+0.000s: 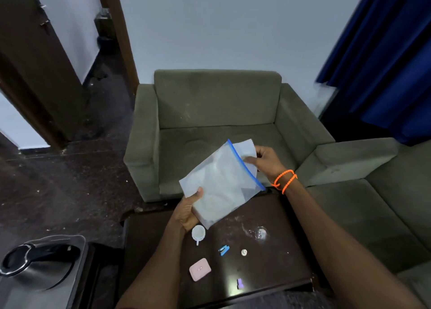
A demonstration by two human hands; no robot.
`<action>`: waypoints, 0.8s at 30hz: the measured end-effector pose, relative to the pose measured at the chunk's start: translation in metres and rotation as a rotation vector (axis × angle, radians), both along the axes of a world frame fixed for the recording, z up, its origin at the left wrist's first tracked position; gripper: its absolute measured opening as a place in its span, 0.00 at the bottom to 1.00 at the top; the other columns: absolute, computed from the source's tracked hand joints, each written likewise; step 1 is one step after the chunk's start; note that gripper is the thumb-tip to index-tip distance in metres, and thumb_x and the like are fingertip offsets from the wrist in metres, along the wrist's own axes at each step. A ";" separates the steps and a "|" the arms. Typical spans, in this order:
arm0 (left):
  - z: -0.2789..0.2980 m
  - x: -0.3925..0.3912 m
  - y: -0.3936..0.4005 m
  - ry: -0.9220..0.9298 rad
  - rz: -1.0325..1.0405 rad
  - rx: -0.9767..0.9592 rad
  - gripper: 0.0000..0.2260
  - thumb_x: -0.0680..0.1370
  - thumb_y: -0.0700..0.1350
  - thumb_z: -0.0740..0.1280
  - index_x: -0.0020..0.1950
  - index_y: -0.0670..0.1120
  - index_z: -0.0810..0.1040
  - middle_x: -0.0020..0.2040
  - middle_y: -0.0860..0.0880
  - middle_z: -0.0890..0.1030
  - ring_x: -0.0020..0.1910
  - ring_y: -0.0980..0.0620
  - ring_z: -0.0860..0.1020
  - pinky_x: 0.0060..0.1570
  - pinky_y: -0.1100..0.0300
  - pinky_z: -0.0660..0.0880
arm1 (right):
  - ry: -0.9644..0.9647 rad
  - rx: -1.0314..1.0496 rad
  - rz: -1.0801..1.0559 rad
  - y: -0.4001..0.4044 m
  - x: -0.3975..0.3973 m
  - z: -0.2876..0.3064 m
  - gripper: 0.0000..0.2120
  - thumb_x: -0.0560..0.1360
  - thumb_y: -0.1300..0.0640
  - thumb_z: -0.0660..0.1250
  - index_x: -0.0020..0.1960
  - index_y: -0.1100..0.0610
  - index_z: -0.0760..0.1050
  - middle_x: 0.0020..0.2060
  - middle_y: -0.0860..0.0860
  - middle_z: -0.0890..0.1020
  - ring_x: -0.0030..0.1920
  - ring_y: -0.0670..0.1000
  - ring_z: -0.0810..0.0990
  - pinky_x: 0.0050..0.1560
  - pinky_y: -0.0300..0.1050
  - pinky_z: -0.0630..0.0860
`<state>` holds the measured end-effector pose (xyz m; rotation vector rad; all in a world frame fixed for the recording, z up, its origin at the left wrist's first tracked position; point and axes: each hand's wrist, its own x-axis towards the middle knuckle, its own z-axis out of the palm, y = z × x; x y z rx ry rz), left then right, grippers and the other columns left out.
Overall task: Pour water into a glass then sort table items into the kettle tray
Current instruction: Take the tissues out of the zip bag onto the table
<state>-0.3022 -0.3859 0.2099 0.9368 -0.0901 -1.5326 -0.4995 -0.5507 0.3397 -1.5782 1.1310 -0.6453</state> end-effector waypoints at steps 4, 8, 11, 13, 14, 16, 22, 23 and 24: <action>-0.029 -0.022 0.001 0.032 0.042 0.056 0.21 0.82 0.43 0.68 0.75 0.41 0.73 0.70 0.39 0.79 0.68 0.38 0.79 0.70 0.36 0.73 | -0.145 0.110 -0.063 -0.011 -0.031 -0.019 0.08 0.75 0.64 0.72 0.54 0.63 0.81 0.48 0.58 0.86 0.44 0.55 0.84 0.45 0.50 0.80; -0.052 -0.041 0.007 0.079 0.082 0.092 0.19 0.83 0.45 0.67 0.73 0.42 0.75 0.69 0.39 0.80 0.67 0.39 0.80 0.70 0.36 0.73 | -0.246 0.175 -0.090 -0.020 -0.048 -0.041 0.13 0.74 0.66 0.72 0.58 0.67 0.79 0.53 0.62 0.84 0.48 0.57 0.84 0.48 0.52 0.80; -0.066 -0.049 0.011 0.090 0.175 0.171 0.19 0.83 0.46 0.66 0.72 0.40 0.76 0.67 0.39 0.82 0.63 0.40 0.83 0.58 0.42 0.82 | -0.320 0.265 -0.124 -0.028 -0.059 -0.058 0.15 0.73 0.67 0.73 0.59 0.69 0.79 0.53 0.63 0.84 0.48 0.59 0.84 0.50 0.55 0.82; -0.080 -0.049 0.011 0.111 0.237 0.183 0.20 0.83 0.46 0.66 0.73 0.40 0.74 0.68 0.39 0.81 0.65 0.39 0.81 0.57 0.41 0.82 | -0.330 0.311 -0.142 -0.035 -0.065 -0.075 0.17 0.72 0.68 0.74 0.59 0.70 0.78 0.53 0.63 0.84 0.48 0.59 0.84 0.50 0.56 0.82; -0.087 -0.049 0.010 0.143 0.259 0.180 0.19 0.83 0.45 0.64 0.73 0.40 0.74 0.66 0.39 0.82 0.62 0.40 0.83 0.53 0.42 0.84 | -0.323 0.326 -0.150 -0.040 -0.068 -0.087 0.17 0.72 0.68 0.74 0.60 0.70 0.78 0.53 0.62 0.84 0.48 0.59 0.84 0.50 0.56 0.83; -0.103 -0.048 0.009 0.210 0.280 0.170 0.17 0.85 0.45 0.61 0.71 0.39 0.75 0.60 0.40 0.85 0.54 0.42 0.86 0.44 0.46 0.85 | -0.303 0.353 -0.174 -0.049 -0.072 -0.116 0.18 0.71 0.67 0.75 0.59 0.69 0.78 0.53 0.62 0.85 0.49 0.60 0.85 0.49 0.55 0.84; -0.167 -0.046 0.005 0.261 0.199 0.182 0.25 0.74 0.51 0.71 0.69 0.40 0.78 0.67 0.37 0.81 0.56 0.36 0.85 0.43 0.41 0.84 | -0.205 0.403 -0.223 -0.069 -0.073 -0.249 0.18 0.70 0.66 0.76 0.59 0.67 0.79 0.55 0.63 0.84 0.48 0.58 0.84 0.50 0.56 0.81; -0.187 -0.045 0.005 0.259 0.202 0.166 0.29 0.71 0.50 0.75 0.70 0.40 0.77 0.68 0.37 0.80 0.58 0.35 0.84 0.45 0.40 0.84 | -0.188 0.411 -0.229 -0.071 -0.072 -0.276 0.19 0.69 0.65 0.78 0.59 0.67 0.80 0.55 0.64 0.84 0.49 0.59 0.84 0.52 0.58 0.81; -0.200 -0.042 0.007 0.262 0.207 0.147 0.34 0.67 0.49 0.80 0.71 0.40 0.77 0.68 0.37 0.80 0.61 0.35 0.83 0.48 0.38 0.83 | -0.175 0.425 -0.233 -0.075 -0.070 -0.302 0.21 0.68 0.64 0.78 0.58 0.66 0.80 0.55 0.64 0.84 0.50 0.60 0.84 0.54 0.60 0.81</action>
